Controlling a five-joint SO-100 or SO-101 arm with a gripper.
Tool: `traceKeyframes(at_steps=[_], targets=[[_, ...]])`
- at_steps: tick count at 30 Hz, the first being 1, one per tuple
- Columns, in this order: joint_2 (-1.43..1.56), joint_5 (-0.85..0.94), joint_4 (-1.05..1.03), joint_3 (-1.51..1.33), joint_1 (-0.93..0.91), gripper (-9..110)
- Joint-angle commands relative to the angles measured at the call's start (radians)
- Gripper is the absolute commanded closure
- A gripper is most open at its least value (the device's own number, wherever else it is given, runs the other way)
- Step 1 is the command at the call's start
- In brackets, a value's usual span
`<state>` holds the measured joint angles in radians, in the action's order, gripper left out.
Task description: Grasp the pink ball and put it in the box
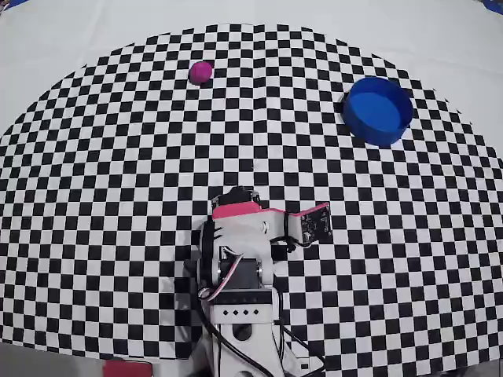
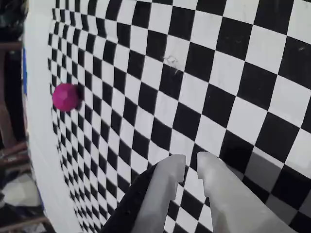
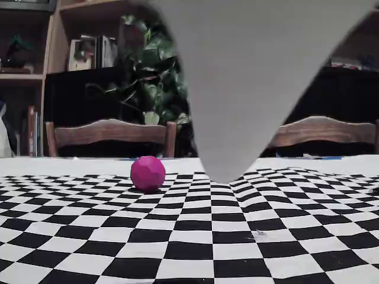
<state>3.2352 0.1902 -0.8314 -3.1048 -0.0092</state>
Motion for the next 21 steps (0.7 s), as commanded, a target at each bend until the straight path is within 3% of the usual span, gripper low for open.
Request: traceKeyframes(at_steps=[1, 9, 21], targets=[[0.015, 0.005, 0.009, -0.003, 0.003, 101], [0.005, 0.003, 0.110, -0.002, 0.002, 101], [-0.011, 0.046, 0.600, 0.006, -0.018, 101]])
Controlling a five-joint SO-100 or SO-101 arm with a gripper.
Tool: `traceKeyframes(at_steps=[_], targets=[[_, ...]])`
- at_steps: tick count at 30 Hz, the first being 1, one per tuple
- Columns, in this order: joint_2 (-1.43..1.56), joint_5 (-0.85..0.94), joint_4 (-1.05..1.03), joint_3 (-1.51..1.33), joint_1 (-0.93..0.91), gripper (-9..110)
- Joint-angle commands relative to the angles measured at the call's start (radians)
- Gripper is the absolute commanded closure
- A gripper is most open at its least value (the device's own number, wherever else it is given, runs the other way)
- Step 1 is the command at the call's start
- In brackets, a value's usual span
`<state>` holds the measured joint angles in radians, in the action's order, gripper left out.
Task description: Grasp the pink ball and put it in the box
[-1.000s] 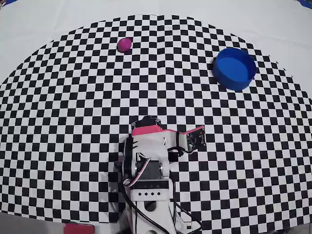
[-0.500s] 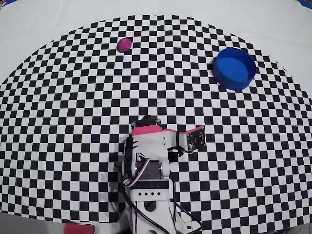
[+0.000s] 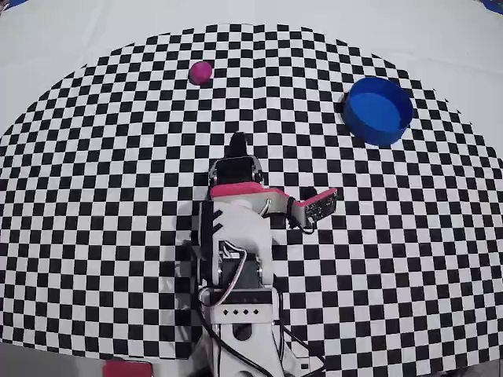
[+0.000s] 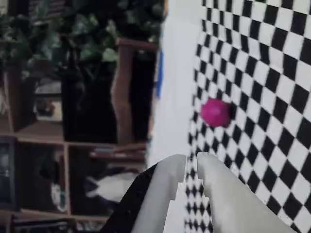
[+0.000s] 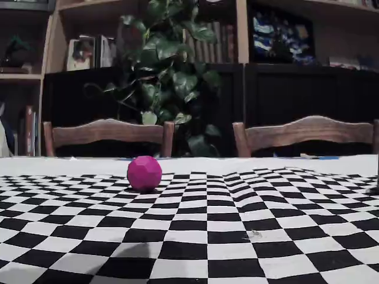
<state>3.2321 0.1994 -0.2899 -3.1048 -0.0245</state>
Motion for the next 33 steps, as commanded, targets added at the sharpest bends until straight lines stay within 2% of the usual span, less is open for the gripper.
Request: traceKeyframes(at_steps=[1, 4, 11, 17, 18, 20, 24, 33], targets=[[-0.008, 0.069, 0.084, 0.006, -0.003, 101], [-0.006, 0.189, 0.140, -0.002, -0.003, 101], [-0.009, 0.788, 0.141, -0.008, 0.000, 101], [-0.025, 1.233, 0.144, -0.008, 0.002, 100], [-0.025, 1.307, 0.152, -0.008, 0.003, 93], [-0.028, 1.356, 0.176, -0.008, 0.002, 84], [-0.029, 1.411, 0.195, -0.008, 0.003, 75], [-0.038, 1.424, 0.199, -0.008, -0.015, 70]])
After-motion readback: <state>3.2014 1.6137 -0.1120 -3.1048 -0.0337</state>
